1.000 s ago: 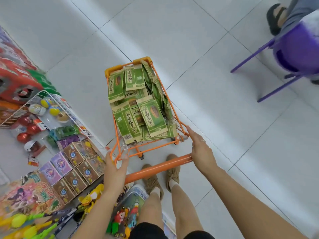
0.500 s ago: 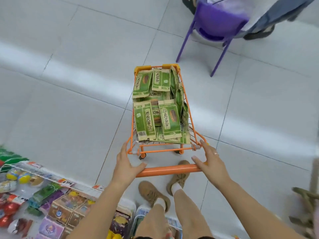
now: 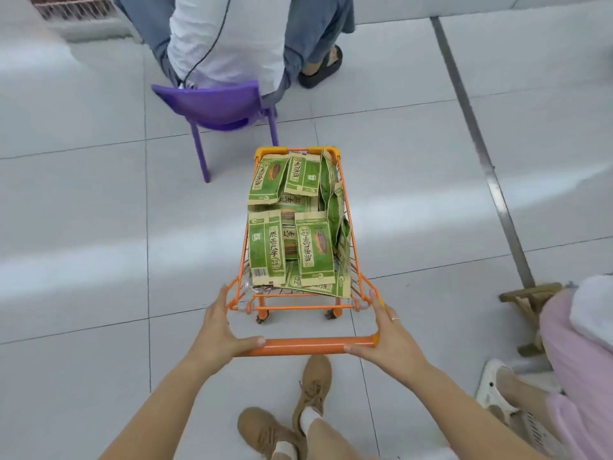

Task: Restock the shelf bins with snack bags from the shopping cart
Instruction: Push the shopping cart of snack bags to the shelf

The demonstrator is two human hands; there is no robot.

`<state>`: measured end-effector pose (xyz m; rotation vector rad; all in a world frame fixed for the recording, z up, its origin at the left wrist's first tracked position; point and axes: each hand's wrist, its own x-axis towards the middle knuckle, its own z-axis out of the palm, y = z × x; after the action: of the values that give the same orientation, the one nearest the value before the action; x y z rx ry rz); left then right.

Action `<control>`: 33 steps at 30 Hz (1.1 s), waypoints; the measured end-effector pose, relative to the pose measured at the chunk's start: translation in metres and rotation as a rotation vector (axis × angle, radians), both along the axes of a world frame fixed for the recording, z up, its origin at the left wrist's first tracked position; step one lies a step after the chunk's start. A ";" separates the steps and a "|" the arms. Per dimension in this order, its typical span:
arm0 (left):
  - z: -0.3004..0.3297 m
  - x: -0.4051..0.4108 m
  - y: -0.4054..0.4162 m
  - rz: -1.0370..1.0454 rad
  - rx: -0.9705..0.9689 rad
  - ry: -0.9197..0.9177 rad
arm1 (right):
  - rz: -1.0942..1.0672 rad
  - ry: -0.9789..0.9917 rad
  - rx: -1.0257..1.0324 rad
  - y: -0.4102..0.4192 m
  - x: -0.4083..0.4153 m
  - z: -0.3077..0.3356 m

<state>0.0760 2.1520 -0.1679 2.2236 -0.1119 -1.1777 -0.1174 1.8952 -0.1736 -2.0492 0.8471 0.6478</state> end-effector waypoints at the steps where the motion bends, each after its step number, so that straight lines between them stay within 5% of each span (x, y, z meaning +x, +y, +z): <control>1: 0.002 0.006 -0.023 -0.033 0.003 -0.035 | -0.045 -0.009 -0.002 -0.015 0.001 0.000; 7: 0.002 0.036 -0.159 -0.159 0.022 -0.236 | -0.258 -0.056 0.004 -0.111 0.011 -0.002; 20: -0.004 0.110 -0.466 -0.564 0.062 -0.210 | -0.558 -0.014 0.071 -0.366 0.045 -0.004; 33: 0.003 0.153 -0.824 -0.585 0.236 -0.315 | -0.648 0.023 0.031 -0.684 0.094 0.007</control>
<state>0.2288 1.3281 -0.1645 2.6716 -0.8382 -1.1554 -0.0239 1.2112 -0.1664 -1.5988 1.4122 0.3153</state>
